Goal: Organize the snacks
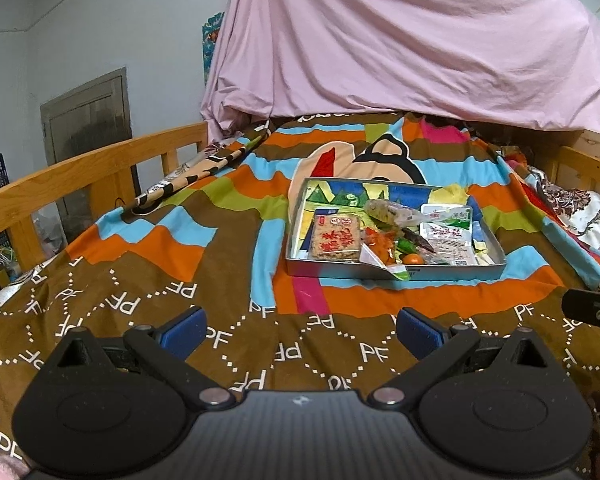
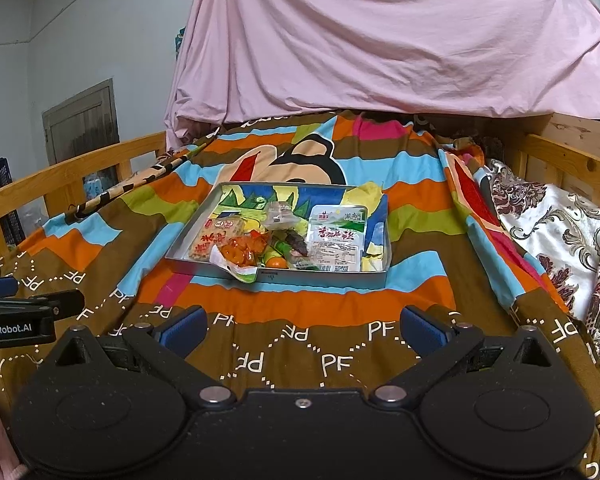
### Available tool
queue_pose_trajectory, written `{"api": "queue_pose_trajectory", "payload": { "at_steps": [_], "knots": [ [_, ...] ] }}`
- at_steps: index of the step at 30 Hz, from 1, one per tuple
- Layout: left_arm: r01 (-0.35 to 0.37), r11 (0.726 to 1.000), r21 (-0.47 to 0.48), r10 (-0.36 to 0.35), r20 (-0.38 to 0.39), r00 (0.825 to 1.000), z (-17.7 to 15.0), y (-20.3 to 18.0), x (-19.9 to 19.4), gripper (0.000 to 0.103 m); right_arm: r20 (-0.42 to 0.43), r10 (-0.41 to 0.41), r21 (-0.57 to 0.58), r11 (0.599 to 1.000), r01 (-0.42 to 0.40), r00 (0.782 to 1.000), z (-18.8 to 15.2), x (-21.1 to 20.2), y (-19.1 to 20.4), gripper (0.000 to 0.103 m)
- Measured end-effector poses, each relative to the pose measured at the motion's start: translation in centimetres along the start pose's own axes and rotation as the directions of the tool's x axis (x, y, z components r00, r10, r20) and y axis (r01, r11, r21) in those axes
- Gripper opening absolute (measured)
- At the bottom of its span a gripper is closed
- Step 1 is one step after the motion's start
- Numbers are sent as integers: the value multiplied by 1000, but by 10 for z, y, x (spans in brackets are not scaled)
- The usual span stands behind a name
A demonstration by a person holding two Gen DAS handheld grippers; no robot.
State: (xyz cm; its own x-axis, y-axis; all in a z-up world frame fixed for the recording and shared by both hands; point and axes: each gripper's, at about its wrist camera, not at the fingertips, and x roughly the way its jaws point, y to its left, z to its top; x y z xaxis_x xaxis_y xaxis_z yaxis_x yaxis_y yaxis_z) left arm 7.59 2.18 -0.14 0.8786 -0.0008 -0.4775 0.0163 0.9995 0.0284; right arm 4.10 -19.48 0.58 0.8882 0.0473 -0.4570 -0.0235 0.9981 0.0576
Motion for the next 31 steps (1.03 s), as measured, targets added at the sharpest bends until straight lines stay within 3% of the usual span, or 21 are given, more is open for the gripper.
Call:
{"api": "queue_pose_trajectory", "payload": {
  "at_steps": [17,31],
  "knots": [
    [43,999,-2,-43,12,999,0,2,-3,103,-9,2,-7,1000,-2,1000,-3,1,0,102],
    [18,1000,-4,-18,10,1000,1,3,-3,103,-13,1,-9,1000,-1,1000,-3,2,0,102]
  ]
}}
